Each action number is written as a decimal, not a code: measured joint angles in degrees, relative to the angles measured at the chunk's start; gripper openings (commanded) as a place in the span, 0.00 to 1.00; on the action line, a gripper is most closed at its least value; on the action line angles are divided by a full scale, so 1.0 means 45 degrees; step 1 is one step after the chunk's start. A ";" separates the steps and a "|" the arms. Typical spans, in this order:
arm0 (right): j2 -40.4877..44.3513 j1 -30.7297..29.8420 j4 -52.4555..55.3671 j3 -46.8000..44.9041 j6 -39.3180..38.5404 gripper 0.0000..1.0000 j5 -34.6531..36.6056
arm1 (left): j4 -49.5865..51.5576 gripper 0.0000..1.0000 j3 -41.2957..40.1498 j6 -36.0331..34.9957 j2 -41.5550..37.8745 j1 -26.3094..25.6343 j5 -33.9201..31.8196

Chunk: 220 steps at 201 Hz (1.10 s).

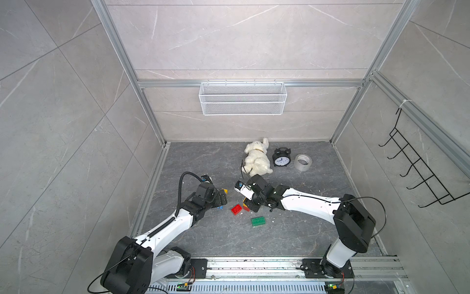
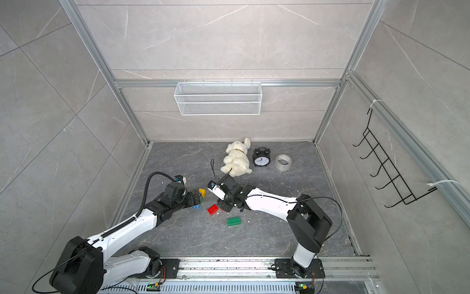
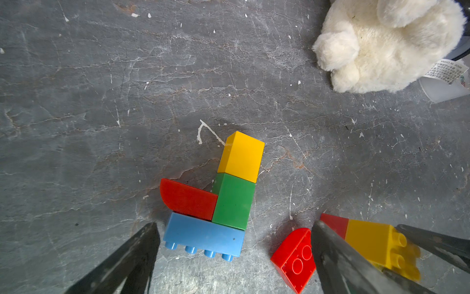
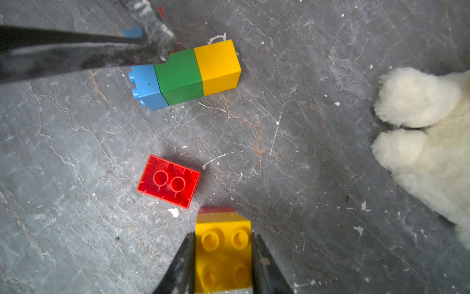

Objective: Assemble the letter r with lego
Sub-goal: Assemble the lego brick with the lego brick.

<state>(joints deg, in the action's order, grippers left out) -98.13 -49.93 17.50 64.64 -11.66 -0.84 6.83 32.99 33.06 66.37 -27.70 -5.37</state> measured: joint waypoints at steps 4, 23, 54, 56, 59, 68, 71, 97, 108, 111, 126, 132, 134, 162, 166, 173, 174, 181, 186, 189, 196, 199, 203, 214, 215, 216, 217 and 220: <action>-0.0010 -0.0010 0.0078 0.0034 0.0000 0.26 0.0010 | 0.0000 0.96 0.0000 0.0000 0.0000 0.0005 0.0000; -0.0087 -0.0039 0.0350 0.0194 0.0015 0.26 0.0087 | 0.0000 0.96 0.0000 0.0000 -0.0005 0.0019 -0.0005; -0.0107 -0.0185 0.0491 0.0228 0.0248 0.26 0.0408 | 0.0000 0.96 0.0000 0.0000 -0.0005 0.0029 -0.0005; -0.0107 -0.0194 0.0495 0.0228 0.0272 0.26 0.0432 | 0.0000 0.96 0.0000 0.0000 -0.0005 0.0029 -0.0005; -0.0097 -0.0214 0.0495 0.0214 0.0306 0.26 0.0471 | 0.0000 0.96 0.0000 0.0000 -0.0005 0.0029 -0.0005; -0.0092 -0.0272 0.0549 0.0214 0.0364 0.26 0.0602 | 0.0000 0.96 0.0000 -0.0005 -0.0005 0.0029 -0.0005; -0.0092 -0.0291 0.0612 0.0243 0.0408 0.26 0.0641 | 0.0000 0.96 0.0000 -0.0005 -0.0005 0.0029 -0.0005; -0.0282 -0.0408 0.1175 0.0641 0.0607 0.25 0.0913 | 0.0044 0.96 0.0000 -0.0005 -0.0019 0.0083 -0.0010; -0.0282 -0.0442 0.1200 0.0636 0.0631 0.25 0.0996 | 0.0063 0.96 0.0000 -0.0005 -0.0039 0.0083 -0.0015; -0.0291 -0.0452 0.1205 0.0636 0.0631 0.25 0.1005 | 0.0068 0.96 0.0000 -0.0005 -0.0044 0.0083 -0.0015; -0.0345 -0.0476 0.1205 0.0646 0.0631 0.25 0.1049 | 0.0092 0.96 0.0000 -0.0005 -0.0073 0.0083 -0.0015; -0.0369 -0.0486 0.1224 0.0670 0.0627 0.25 0.1059 | 0.0092 0.96 0.0000 -0.0005 -0.0078 0.0083 -0.0015; -0.0384 -0.0486 0.1229 0.0675 0.0627 0.25 0.1059 | 0.0092 0.96 0.0000 -0.0005 -0.0083 0.0083 -0.0015; -0.0612 -0.0583 0.1248 0.0831 0.0525 0.24 0.1248 | 0.0097 0.96 0.0000 -0.0005 -0.0092 0.0083 -0.0015; -0.0627 -0.0583 0.1253 0.0831 0.0486 0.24 0.1253 | 0.0097 0.96 0.0000 -0.0005 -0.0097 0.0087 -0.0015; -0.0636 -0.0583 0.1248 0.0831 0.0471 0.24 0.1258 | 0.0097 0.96 0.0000 -0.0005 -0.0097 0.0087 -0.0015; -0.0636 -0.0583 0.1248 0.0831 0.0466 0.24 0.1258 | 0.0097 0.96 0.0000 -0.0005 -0.0097 0.0087 -0.0015; -0.0651 -0.0583 0.1239 0.0831 0.0437 0.24 0.1282 | 0.0097 0.96 0.0000 -0.0005 -0.0097 0.0087 -0.0015; -0.0665 -0.0593 0.1224 0.0831 0.0437 0.24 0.1297 | 0.0097 0.96 0.0000 -0.0005 -0.0097 0.0092 -0.0015; -0.0665 -0.0597 0.1209 0.0831 0.0437 0.23 0.1316 | 0.0097 0.96 0.0000 -0.0005 -0.0097 0.0097 -0.0015; -0.0670 -0.0622 0.1180 0.0826 0.0437 0.23 0.1365 | 0.0097 0.96 0.0000 -0.0005 -0.0097 0.0107 -0.0015; -0.0670 -0.0631 0.1156 0.0821 0.0437 0.23 0.1389 | 0.0097 0.96 0.0000 -0.0005 -0.0097 0.0107 -0.0015; -0.0670 -0.0641 0.1141 0.0816 0.0442 0.23 0.1423 | 0.0097 0.96 0.0000 -0.0005 -0.0097 0.0107 -0.0019; -0.0661 -0.0670 0.1093 0.0801 0.0442 0.23 0.1511 | 0.0097 0.96 0.0000 -0.0005 -0.0097 0.0107 -0.0019; -0.0661 -0.0675 0.1093 0.0801 0.0442 0.23 0.1520 | 0.0097 0.96 0.0000 -0.0005 -0.0097 0.0112 -0.0015; -0.0661 -0.0675 0.1088 0.0801 0.0442 0.23 0.1525 | 0.0097 0.96 0.0000 -0.0005 -0.0097 0.0112 -0.0015; -0.0656 -0.0680 0.1078 0.0801 0.0442 0.22 0.1535 | 0.0097 0.96 0.0000 -0.0005 -0.0097 0.0107 -0.0019; -0.0636 -0.0685 0.1069 0.0801 0.0447 0.22 0.1554 | 0.0097 0.96 0.0000 -0.0005 -0.0097 0.0112 -0.0015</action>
<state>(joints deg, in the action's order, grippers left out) -100.99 -53.01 22.31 68.25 -9.65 6.15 7.27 32.99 33.04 65.93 -27.20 -5.43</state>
